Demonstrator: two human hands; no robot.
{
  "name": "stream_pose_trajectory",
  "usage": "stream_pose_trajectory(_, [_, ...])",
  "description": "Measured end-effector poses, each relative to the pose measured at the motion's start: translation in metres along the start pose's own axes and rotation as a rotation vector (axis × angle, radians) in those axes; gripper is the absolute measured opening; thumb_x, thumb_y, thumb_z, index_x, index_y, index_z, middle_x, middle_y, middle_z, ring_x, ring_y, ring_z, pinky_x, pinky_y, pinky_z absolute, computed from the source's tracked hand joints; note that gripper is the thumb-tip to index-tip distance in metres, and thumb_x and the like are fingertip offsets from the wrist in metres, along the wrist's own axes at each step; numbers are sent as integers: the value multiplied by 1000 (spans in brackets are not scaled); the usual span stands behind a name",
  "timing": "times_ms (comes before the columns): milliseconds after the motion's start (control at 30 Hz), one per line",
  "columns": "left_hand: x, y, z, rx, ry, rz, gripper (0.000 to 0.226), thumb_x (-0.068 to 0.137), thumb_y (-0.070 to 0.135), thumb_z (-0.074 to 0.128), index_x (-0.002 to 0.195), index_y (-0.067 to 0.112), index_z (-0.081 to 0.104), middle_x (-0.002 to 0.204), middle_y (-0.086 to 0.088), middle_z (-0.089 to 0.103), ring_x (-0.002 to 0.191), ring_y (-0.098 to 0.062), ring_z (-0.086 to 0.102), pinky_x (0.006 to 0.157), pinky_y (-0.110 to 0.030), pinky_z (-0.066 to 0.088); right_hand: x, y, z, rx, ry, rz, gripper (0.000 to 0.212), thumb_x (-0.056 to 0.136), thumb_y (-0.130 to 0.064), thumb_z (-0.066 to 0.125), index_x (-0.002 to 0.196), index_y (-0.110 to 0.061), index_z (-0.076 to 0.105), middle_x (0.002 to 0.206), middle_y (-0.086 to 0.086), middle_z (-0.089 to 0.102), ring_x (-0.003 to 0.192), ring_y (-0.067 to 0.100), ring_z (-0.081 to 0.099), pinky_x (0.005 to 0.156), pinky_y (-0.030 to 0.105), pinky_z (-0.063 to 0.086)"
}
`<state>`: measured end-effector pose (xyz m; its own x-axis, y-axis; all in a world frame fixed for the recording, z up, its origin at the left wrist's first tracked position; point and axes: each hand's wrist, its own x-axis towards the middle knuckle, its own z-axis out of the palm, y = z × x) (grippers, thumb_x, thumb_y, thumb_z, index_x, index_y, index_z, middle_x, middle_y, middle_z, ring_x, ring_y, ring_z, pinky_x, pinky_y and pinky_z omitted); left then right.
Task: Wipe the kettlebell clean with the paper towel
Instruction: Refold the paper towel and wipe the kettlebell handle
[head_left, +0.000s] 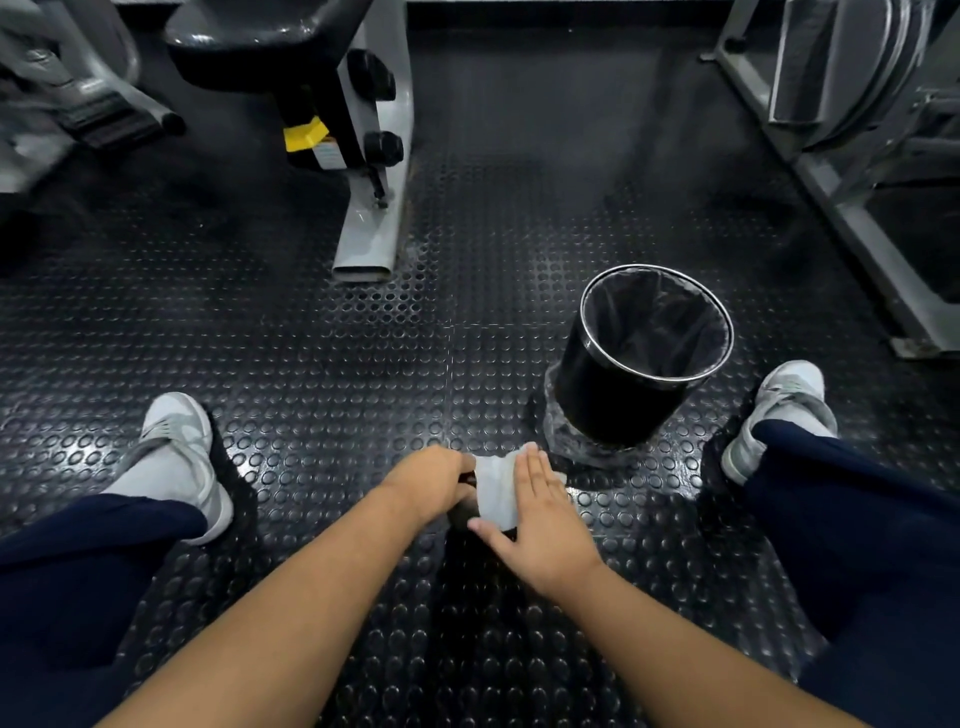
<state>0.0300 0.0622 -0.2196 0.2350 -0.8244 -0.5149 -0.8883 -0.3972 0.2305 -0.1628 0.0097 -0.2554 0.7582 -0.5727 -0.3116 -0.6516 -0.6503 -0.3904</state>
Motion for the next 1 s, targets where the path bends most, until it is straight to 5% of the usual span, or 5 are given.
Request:
stream_pose_trajectory(167, [1,-2,1,29,21,0,26,94,17,59,73,18,44,74,0,53,76,-25,54,67,-34,46,-13,-15,-2,-86,-25,-166,109,91,-90,15,161,-15,-24,166,2,-35,151,13,-36,128,38,-13])
stream_pose_trajectory(433, [3,-3,5,15,19,35,5,99,25,58,96,21,59,88,1,67,81,-22,64,72,-36,53,-1,2,-2,-41,-9,-58,110,92,-88,21,163,-14,-18,169,1,-28,154,12,-29,131,39,-3])
stream_pose_trajectory(600, [2,-2,4,50,17,23,12,96,12,55,88,18,51,83,-2,58,80,-26,58,66,-35,44,-13,-10,-1,-106,-24,-195,105,93,-88,16,161,-18,-22,166,-2,-35,151,9,-36,128,36,-13])
stream_pose_trajectory(833, [5,-4,7,6,28,29,14,100,23,59,88,20,53,82,0,60,77,-23,58,68,-34,46,-1,8,-1,-57,7,-78,109,92,-88,21,163,-15,-19,168,0,-30,153,9,-31,130,38,-4])
stream_pose_trajectory(1000, [3,-4,7,25,32,26,4,96,11,56,93,14,56,86,-3,59,78,-22,54,67,-32,39,-5,-19,0,-107,-22,-202,107,93,-89,15,162,-15,-19,168,1,-31,152,11,-35,129,39,-10])
